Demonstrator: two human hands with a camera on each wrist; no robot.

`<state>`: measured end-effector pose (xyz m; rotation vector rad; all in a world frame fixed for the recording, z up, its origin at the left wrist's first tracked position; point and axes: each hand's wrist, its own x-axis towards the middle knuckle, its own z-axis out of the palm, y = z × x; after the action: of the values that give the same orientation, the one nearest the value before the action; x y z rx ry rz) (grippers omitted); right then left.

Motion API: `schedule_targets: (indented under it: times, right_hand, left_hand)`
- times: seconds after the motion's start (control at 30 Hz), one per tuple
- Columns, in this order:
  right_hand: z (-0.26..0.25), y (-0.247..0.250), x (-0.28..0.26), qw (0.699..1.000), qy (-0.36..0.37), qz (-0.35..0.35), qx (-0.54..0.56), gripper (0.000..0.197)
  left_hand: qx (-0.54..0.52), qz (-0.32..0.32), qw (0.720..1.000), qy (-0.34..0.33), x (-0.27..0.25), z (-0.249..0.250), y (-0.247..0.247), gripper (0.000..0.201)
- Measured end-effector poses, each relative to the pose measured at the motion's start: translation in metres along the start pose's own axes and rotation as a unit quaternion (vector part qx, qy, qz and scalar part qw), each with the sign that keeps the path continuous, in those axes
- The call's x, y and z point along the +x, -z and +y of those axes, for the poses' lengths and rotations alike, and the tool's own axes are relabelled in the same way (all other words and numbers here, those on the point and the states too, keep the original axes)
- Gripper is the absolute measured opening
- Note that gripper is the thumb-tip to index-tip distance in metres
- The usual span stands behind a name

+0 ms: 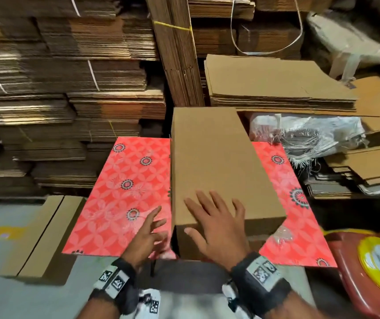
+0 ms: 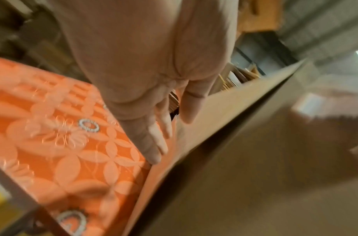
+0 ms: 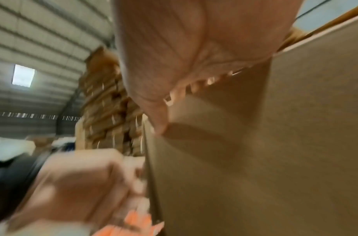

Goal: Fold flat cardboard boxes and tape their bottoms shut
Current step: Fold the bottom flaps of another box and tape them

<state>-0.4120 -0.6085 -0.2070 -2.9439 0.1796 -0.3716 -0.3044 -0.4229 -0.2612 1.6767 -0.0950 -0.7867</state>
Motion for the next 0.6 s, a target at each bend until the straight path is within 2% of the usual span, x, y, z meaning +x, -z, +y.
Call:
schedule_targets:
  times: [0.07, 0.17, 0.23, 0.3, 0.37, 0.43, 0.5, 0.57, 0.6]
  right_hand:
    - [-0.008, -0.023, 0.001, 0.998, 0.002, -0.049, -0.04, 0.063]
    - [-0.017, -0.036, 0.012, 0.997, -0.018, -0.053, -0.056, 0.066]
    - [-0.028, -0.036, 0.024, 0.996, -0.031, -0.062, -0.048, 0.066]
    - [-0.036, -0.031, 0.033, 0.997, -0.034, -0.074, -0.015, 0.067]
    - [-0.033, -0.021, 0.038, 0.993, -0.043, -0.064, 0.087, 0.069]
    - [-0.018, -0.006, 0.031, 0.973, -0.089, -0.002, 0.214, 0.077]
    - [0.006, 0.001, 0.013, 0.934, -0.17, 0.12, 0.291, 0.087]
    - [0.032, -0.003, -0.006, 0.893, -0.269, 0.199, 0.299, 0.099]
    - [0.043, -0.006, -0.014, 0.877, -0.322, 0.208, 0.291, 0.104]
  left_hand:
    - [0.009, -0.022, 1.0, -0.006, -0.003, -0.003, -0.003, 0.083]
    - [0.065, -0.049, 0.995, -0.05, -0.007, -0.011, -0.01, 0.082]
    - [0.064, -0.022, 0.995, -0.068, -0.005, -0.011, -0.014, 0.071]
    - [0.054, 0.032, 0.993, -0.101, -0.001, -0.006, -0.018, 0.052]
    - [0.056, 0.07, 0.987, -0.135, 0.006, -0.003, -0.016, 0.043]
    - [0.065, 0.066, 0.988, -0.125, 0.011, -0.006, -0.011, 0.048]
    - [0.055, 0.06, 0.991, -0.106, 0.013, -0.01, -0.008, 0.054]
    - [0.03, 0.055, 0.993, -0.095, 0.016, -0.015, -0.01, 0.055]
    - [0.012, 0.052, 0.995, -0.087, 0.016, -0.016, -0.013, 0.056]
